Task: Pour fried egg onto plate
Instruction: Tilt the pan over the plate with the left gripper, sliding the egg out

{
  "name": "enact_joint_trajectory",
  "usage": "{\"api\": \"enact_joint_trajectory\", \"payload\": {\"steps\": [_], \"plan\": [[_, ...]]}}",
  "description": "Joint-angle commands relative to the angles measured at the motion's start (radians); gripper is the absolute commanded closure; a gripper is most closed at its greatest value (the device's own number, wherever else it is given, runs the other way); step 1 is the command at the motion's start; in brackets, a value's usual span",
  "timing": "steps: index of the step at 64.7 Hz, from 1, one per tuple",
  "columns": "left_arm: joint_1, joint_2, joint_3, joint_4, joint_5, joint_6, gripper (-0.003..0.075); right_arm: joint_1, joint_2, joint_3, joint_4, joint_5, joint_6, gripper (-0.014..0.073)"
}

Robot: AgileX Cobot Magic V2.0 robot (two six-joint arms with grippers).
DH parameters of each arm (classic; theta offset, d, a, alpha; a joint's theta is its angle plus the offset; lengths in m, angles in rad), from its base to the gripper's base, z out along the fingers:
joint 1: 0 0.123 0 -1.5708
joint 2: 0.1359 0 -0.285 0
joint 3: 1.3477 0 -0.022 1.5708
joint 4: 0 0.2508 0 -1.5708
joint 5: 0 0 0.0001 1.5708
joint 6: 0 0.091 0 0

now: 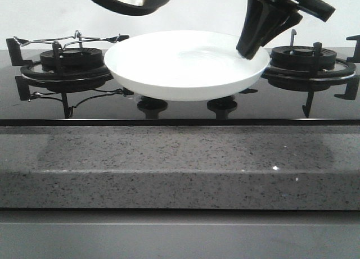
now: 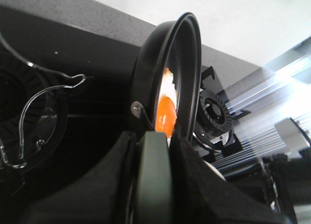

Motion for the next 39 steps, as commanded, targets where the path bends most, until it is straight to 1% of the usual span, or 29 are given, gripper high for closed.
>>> {"api": "enact_joint_trajectory", "payload": {"steps": [1, 8, 19, 30, 39], "plan": [[-0.063, -0.078, -0.036, -0.009, -0.09, 0.015, 0.0739, 0.0, -0.055, -0.022, 0.038, -0.025, -0.008, 0.0655], [-0.147, -0.117, -0.024, 0.073, -0.149, 0.02, 0.0739, 0.0, -0.055, -0.022, 0.038, -0.025, -0.008, 0.0655], [-0.285, -0.163, 0.039, 0.202, -0.313, 0.02, 0.0739, 0.0, -0.055, -0.022, 0.038, -0.025, -0.008, 0.0655], [-0.385, -0.194, 0.104, 0.305, -0.435, 0.02, 0.0739, 0.0, -0.055, -0.022, 0.038, -0.025, -0.008, 0.0655], [-0.477, -0.223, 0.151, 0.463, -0.568, 0.022, 0.0739, 0.0, -0.055, -0.022, 0.038, -0.025, -0.008, 0.0655]]}}
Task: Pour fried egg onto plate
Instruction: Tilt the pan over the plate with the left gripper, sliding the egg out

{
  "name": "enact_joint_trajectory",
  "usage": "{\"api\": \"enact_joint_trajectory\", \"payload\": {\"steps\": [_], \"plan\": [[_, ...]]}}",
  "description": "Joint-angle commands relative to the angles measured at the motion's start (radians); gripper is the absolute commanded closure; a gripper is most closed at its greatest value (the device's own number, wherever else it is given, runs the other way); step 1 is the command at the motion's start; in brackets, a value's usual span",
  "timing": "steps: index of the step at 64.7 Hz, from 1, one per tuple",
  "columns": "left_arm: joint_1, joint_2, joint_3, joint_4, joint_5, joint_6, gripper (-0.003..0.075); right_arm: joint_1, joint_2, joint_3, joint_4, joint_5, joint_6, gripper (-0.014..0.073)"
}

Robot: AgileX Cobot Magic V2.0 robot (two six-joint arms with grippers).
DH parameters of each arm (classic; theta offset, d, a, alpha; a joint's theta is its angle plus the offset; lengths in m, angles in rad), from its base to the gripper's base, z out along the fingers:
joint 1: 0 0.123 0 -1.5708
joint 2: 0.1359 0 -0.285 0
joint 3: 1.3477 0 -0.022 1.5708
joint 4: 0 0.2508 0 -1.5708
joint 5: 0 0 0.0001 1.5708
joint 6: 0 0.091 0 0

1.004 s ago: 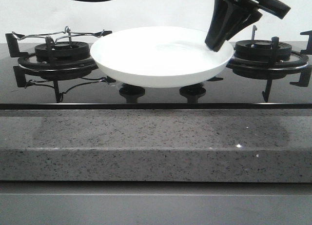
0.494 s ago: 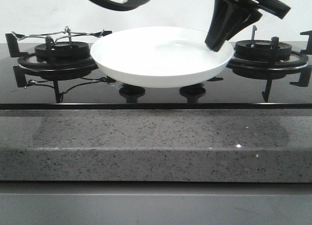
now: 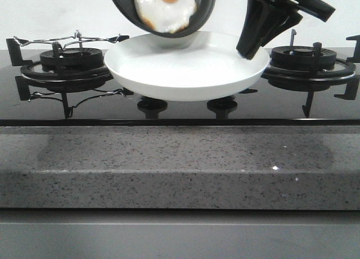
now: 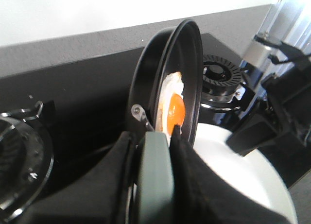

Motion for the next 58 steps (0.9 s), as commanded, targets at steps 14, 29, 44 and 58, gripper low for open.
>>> {"api": "enact_joint_trajectory", "payload": {"steps": [14, 29, 44, 58], "plan": [[-0.152, -0.107, 0.069, 0.175, -0.335, 0.002, 0.074, 0.0, -0.055, -0.022, 0.038, -0.025, -0.008, 0.0655], [-0.167, -0.149, 0.126, 0.215, -0.381, 0.002, 0.074, 0.0, -0.055, -0.022, 0.038, -0.025, -0.008, 0.0655], [-0.167, -0.151, 0.131, 0.178, -0.378, -0.002, 0.0739, 0.0, -0.055, -0.022, 0.038, -0.025, -0.008, 0.0655], [-0.129, -0.151, 0.131, 0.03, -0.431, -0.004, 0.0739, 0.0, -0.055, -0.022, 0.038, -0.025, -0.008, 0.0655]]}}
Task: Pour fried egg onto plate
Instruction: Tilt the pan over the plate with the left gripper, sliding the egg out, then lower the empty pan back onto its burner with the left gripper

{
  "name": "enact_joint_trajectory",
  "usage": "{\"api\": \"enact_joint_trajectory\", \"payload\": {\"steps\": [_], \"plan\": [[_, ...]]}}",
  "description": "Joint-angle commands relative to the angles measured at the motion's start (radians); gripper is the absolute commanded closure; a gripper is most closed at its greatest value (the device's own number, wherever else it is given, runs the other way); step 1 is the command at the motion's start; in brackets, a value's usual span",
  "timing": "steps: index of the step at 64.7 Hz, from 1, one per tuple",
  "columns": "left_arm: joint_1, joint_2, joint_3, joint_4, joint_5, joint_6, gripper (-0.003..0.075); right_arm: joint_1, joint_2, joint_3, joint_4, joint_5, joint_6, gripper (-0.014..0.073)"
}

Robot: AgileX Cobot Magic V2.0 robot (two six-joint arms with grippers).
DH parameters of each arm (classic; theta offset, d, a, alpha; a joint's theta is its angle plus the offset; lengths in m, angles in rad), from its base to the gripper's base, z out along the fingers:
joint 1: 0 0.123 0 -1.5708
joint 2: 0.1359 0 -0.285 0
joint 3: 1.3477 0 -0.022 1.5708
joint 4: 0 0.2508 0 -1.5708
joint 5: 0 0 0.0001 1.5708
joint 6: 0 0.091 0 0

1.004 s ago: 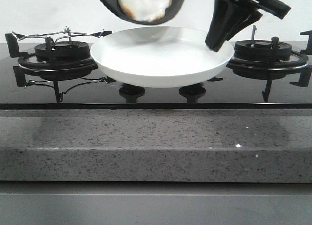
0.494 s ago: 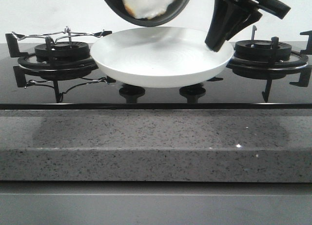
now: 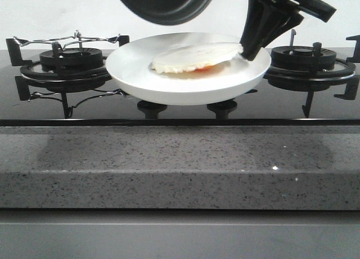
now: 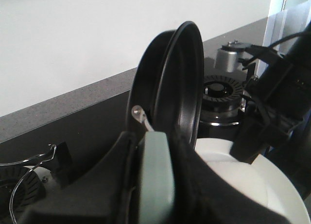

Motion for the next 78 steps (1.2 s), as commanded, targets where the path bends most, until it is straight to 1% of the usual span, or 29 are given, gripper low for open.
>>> {"api": "enact_joint_trajectory", "payload": {"steps": [1, 6, 14, 24, 35, 39, 47, 52, 59, 63, 67, 78], "plan": [[0.026, -0.03, -0.034, -0.123, -0.146, -0.006, 0.0739, 0.0, -0.055, -0.023, 0.041, -0.03, -0.006, 0.0655], [0.059, -0.03, -0.034, -0.252, -0.154, -0.006, 0.0739, 0.0, -0.055, -0.023, 0.041, -0.03, -0.006, 0.0655], [0.118, -0.027, -0.036, -0.375, -0.14, -0.006, 0.0739, 0.0, -0.055, -0.023, 0.041, -0.03, -0.006, 0.0655], [0.229, -0.023, -0.038, -0.533, -0.066, -0.006, 0.0738, 0.0, -0.055, -0.023, 0.041, -0.03, -0.006, 0.0655], [0.406, 0.009, -0.071, -0.663, 0.152, -0.004, 0.0738, 0.0, -0.055, -0.023, 0.041, -0.03, -0.006, 0.0655], [0.486, 0.033, -0.09, -0.743, 0.26, 0.031, 0.0738, 0.0, -0.055, -0.023, 0.041, -0.03, -0.006, 0.0655], [0.64, 0.105, -0.104, -1.01, 0.506, 0.15, 0.0738, 0.0, -0.055, -0.023, 0.041, -0.03, -0.006, 0.0655], [0.734, 0.167, -0.104, -1.153, 0.645, 0.154, 0.0738, 0.0, -0.055, -0.023, 0.041, -0.03, -0.006, 0.0655], [0.824, 0.256, -0.104, -1.292, 0.805, 0.152, 0.0739, 0.0, -0.055, -0.023, 0.041, -0.03, -0.006, 0.0655], [0.861, 0.311, -0.116, -1.294, 0.85, 0.121, 0.0739, 0.0, -0.055, -0.023, 0.041, -0.03, -0.006, 0.0655], [0.886, 0.367, -0.136, -1.294, 0.895, 0.117, 0.0739, 0.0, -0.055, -0.023, 0.041, -0.03, -0.006, 0.0655], [0.902, 0.462, -0.18, -1.294, 0.936, 0.09, 0.0739, 0.0, -0.055, -0.023, 0.041, -0.03, -0.006, 0.0655]]}}
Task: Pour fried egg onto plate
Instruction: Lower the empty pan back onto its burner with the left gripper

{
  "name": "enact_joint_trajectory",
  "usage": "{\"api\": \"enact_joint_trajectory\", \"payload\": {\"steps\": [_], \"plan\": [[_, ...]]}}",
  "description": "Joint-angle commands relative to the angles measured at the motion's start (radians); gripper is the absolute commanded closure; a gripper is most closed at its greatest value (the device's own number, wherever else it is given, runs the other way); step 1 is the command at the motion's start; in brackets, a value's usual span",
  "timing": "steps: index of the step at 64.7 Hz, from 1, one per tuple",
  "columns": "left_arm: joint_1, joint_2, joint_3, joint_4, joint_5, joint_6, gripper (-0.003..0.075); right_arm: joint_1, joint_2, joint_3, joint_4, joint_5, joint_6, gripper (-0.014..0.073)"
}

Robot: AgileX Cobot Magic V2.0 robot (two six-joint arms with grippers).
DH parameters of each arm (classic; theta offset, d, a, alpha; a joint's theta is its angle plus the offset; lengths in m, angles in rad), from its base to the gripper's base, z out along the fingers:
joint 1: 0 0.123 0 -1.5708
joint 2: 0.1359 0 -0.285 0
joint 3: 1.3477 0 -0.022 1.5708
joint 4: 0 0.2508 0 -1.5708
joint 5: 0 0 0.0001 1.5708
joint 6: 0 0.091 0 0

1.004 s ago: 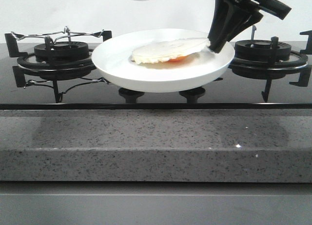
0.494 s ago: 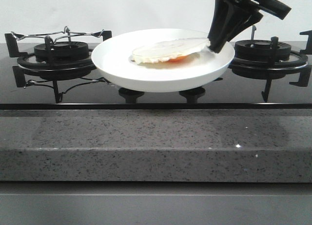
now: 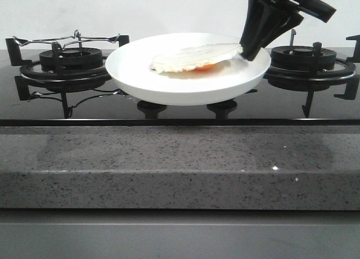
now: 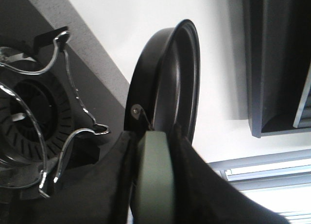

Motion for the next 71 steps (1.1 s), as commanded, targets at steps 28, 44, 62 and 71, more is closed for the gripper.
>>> {"api": "enact_joint_trajectory", "payload": {"steps": [28, 44, 62, 71], "plan": [[0.006, 0.085, -0.066, -0.015, 0.014, -0.053, 0.0738, 0.0, -0.055, -0.023, 0.041, -0.03, -0.006, 0.0655], [0.006, 0.097, -0.066, 0.01, -0.02, -0.073, 0.0738, 0.0, -0.055, -0.023, 0.041, -0.03, -0.006, 0.0655], [0.006, 0.139, -0.066, 0.083, 0.002, -0.102, 0.0738, 0.0, -0.055, -0.023, 0.041, -0.03, -0.006, 0.0655], [0.006, 0.139, -0.066, 0.083, -0.005, -0.102, 0.0738, 0.0, -0.055, -0.023, 0.041, -0.03, -0.006, 0.0655]]}}
